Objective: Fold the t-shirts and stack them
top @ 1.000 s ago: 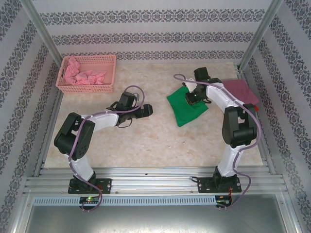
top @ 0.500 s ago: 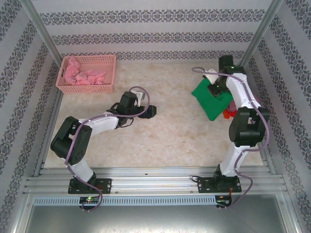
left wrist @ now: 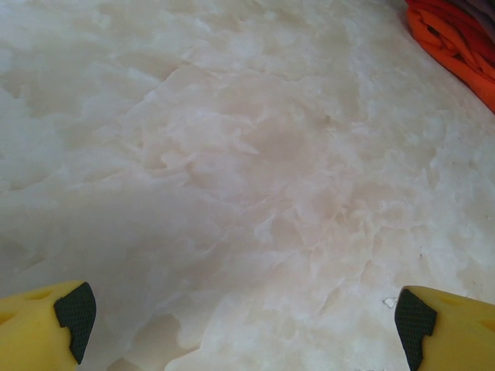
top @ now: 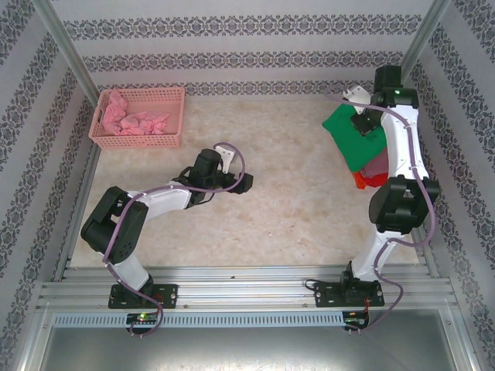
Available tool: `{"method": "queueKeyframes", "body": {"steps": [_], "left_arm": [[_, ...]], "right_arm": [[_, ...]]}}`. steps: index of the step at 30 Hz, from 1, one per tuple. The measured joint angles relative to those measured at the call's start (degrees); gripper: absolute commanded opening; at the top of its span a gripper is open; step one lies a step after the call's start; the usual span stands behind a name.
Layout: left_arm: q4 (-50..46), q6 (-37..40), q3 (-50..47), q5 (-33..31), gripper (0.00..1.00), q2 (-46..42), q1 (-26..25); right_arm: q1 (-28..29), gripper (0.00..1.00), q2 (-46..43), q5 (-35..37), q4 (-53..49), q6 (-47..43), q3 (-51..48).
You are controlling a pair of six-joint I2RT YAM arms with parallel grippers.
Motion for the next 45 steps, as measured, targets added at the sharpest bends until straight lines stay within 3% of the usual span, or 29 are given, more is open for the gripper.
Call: {"method": "queueKeyframes", "body": {"steps": [9, 25, 36, 38, 42, 45], "left_arm": [[0.28, 0.63, -0.17, -0.02, 1.0, 0.0, 0.0], [0.28, 0.83, -0.2, -0.04, 1.0, 0.0, 0.0], [0.31, 0.83, -0.17, -0.02, 1.0, 0.0, 0.0], [0.31, 0.83, -0.17, -0.02, 1.0, 0.0, 0.0], [0.31, 0.83, -0.17, 0.0, 1.0, 0.0, 0.0], [0.31, 0.83, -0.17, -0.02, 1.0, 0.0, 0.0]], "right_arm": [[-3.3, 0.0, 5.05, -0.11, -3.78, -2.34, 8.92], [-7.87, 0.0, 11.04, -2.38, -4.42, -3.8, 9.18], [-10.23, 0.0, 14.29, 1.92, 0.96, -4.09, 6.69], [-10.49, 0.12, 15.17, 2.71, 2.05, -4.24, 6.62], [-11.1, 0.71, 16.33, 5.14, 5.51, -4.68, 5.05], [-11.23, 0.91, 16.41, 7.63, 7.91, -4.98, 3.85]]}}
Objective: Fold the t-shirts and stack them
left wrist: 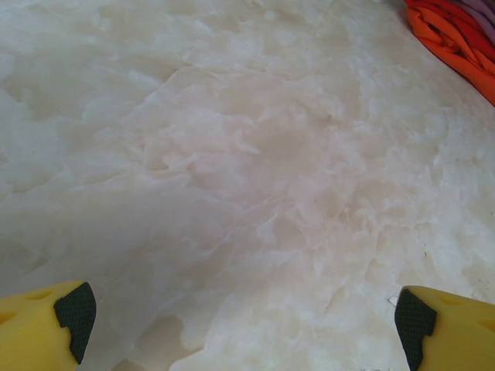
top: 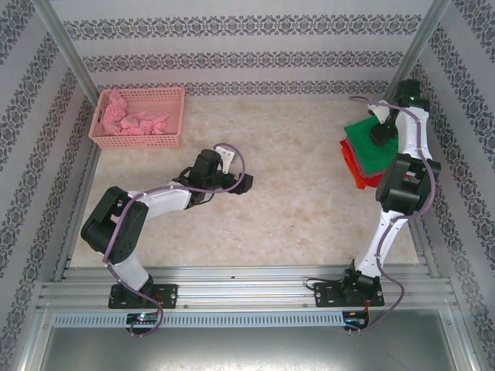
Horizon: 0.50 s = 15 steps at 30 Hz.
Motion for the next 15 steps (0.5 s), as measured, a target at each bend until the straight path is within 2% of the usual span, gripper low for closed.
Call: {"method": "queueKeyframes", "body": {"steps": [6, 11, 15], "left_arm": [[0.81, -0.02, 0.0, 0.0, 1.0, 0.0, 0.0], [1.53, -0.07, -0.02, 0.07, 1.0, 0.0, 0.0], [2.56, -0.48, -0.02, 0.22, 1.0, 0.0, 0.0]], "right_arm": [[0.07, 0.97, -2.01, 2.93, 5.2, 0.33, -4.42], [0.63, 0.98, -8.9, 3.08, 9.38, 2.14, -11.21], [1.73, 0.97, -13.86, 3.06, 11.52, 8.04, -14.16]]}}
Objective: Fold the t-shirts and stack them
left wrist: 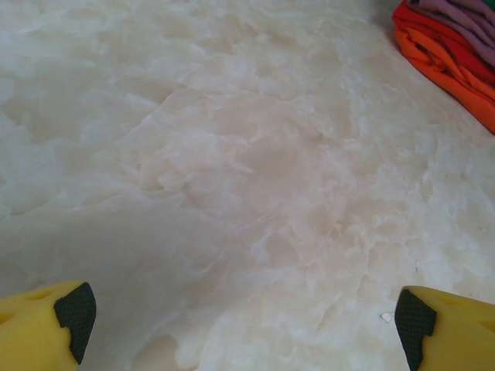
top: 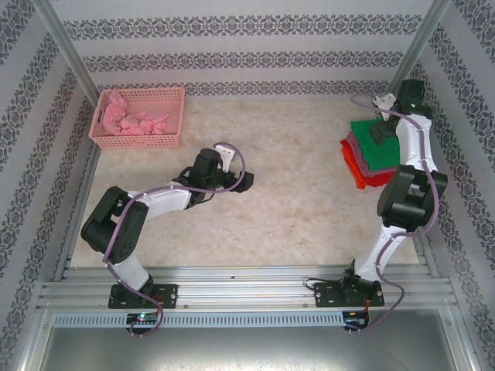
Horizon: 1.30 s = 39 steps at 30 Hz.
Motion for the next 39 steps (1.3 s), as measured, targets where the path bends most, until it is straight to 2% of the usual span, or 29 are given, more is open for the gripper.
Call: {"method": "queueKeyframes", "body": {"steps": [10, 15, 20, 25, 31, 35, 39], "left_arm": [[2.27, -0.87, -0.02, 1.46, 1.0, 0.04, 0.0], [2.38, -0.76, -0.44, 1.57, 1.0, -0.07, 0.0], [2.34, 0.48, -3.34, 1.09, 1.0, -2.67, 0.17], [0.52, 2.38, -7.67, -0.9, 1.0, -11.58, 2.69], [-6.62, 7.98, -11.98, -11.52, 1.0, -25.57, 7.02], [-8.9, 11.76, -16.17, -20.92, 1.0, -32.59, 9.49], [-8.37, 14.86, -21.11, -28.06, 1.0, -34.73, 13.22]], "right_arm": [[2.45, 0.98, -0.24, -2.16, -2.43, 25.09, -3.1], [2.43, 0.98, 1.51, -3.26, -3.89, 31.17, -4.66], [2.45, 0.98, -0.7, -6.1, -2.36, 32.92, -7.87], [3.37, 0.98, -14.88, -11.69, 5.42, 34.62, -24.02], [8.41, 0.98, -34.64, -18.1, 23.1, 37.51, -45.59], [10.16, 0.98, -38.49, -19.82, 35.78, 40.3, -57.94], [12.57, 0.98, -38.23, -17.7, 46.95, 42.56, -68.57]]}}
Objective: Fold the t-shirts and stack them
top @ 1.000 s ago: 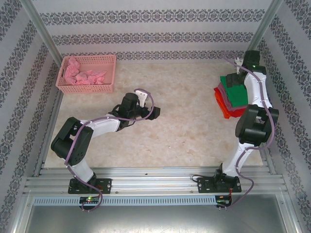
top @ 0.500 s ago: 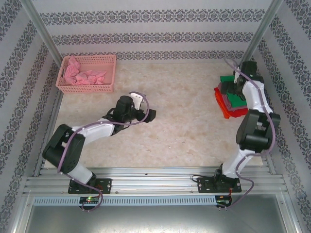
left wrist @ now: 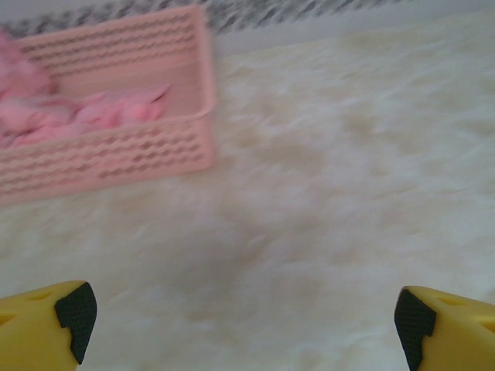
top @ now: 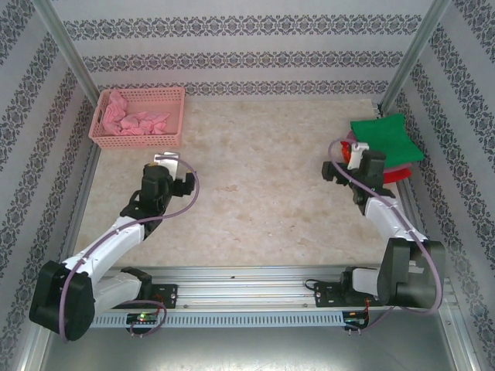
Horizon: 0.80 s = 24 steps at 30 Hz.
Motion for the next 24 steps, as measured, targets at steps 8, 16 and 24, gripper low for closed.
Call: {"method": "queueKeyframes", "body": {"steps": [8, 16, 24], "left_arm": [[13.88, 2.36, -12.44, 2.4, 1.0, 5.35, 11.28], [25.9, 0.94, -10.12, 10.91, 1.0, 17.75, 16.26], [37.13, -0.37, -8.66, 16.46, 1.0, 28.65, 18.21]], "right_arm": [[5.42, 0.98, 5.03, 8.17, 21.66, -0.7, -9.81], [7.91, 0.98, 12.92, 10.99, 38.29, -3.19, -13.88], [7.54, 0.98, 13.73, 11.56, 42.66, -3.69, -14.36]]}}
